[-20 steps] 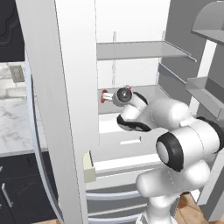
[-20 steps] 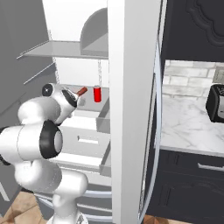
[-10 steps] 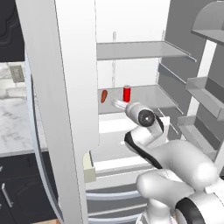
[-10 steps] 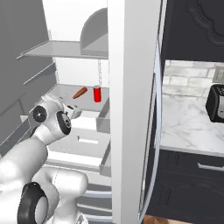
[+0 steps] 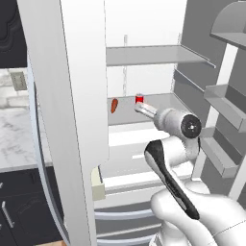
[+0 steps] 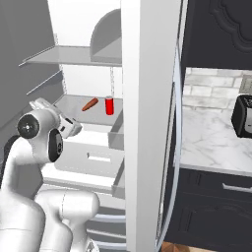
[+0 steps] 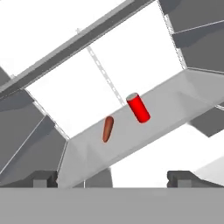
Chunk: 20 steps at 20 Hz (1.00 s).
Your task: Place the mayonnaise and ketchup from the counter to the top shelf of the fridge. If the existing items in the fridge are on the top shelf, move them to other shelves.
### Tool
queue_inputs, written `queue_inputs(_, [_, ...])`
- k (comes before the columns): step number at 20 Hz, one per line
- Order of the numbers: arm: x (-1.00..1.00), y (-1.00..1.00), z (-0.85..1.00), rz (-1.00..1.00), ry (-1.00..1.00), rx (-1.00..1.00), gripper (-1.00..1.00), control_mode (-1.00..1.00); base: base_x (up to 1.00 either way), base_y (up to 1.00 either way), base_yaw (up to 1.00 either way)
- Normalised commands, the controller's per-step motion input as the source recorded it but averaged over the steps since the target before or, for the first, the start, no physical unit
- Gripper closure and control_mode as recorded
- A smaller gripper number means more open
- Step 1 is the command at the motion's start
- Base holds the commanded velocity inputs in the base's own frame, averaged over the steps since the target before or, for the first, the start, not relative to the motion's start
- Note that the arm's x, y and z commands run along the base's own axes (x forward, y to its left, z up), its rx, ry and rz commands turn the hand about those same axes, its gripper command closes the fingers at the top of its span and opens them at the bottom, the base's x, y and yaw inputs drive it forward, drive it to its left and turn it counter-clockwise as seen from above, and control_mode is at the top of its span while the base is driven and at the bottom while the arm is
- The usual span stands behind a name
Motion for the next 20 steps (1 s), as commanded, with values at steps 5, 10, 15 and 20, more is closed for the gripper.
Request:
queue_inputs(5, [-1.00, 0.00, 0.95, 0.00, 0.39, 0.09, -1.00, -1.00, 0.00, 0.00, 0.00])
queue_inputs(10, [-1.00, 0.00, 0.51, -0.01, 0.56, 0.01, -1.00, -1.00, 0.00, 0.00, 0.00])
queue_inputs(15, [-1.00, -0.06, -0.11, -0.01, 0.39, -0.04, -1.00, -1.00, 0.00, 0.00, 0.00])
queue_inputs(20, [-0.92, -0.01, -0.58, 0.05, 0.05, -0.09, -1.00, -1.00, 0.00, 0.00, 0.00])
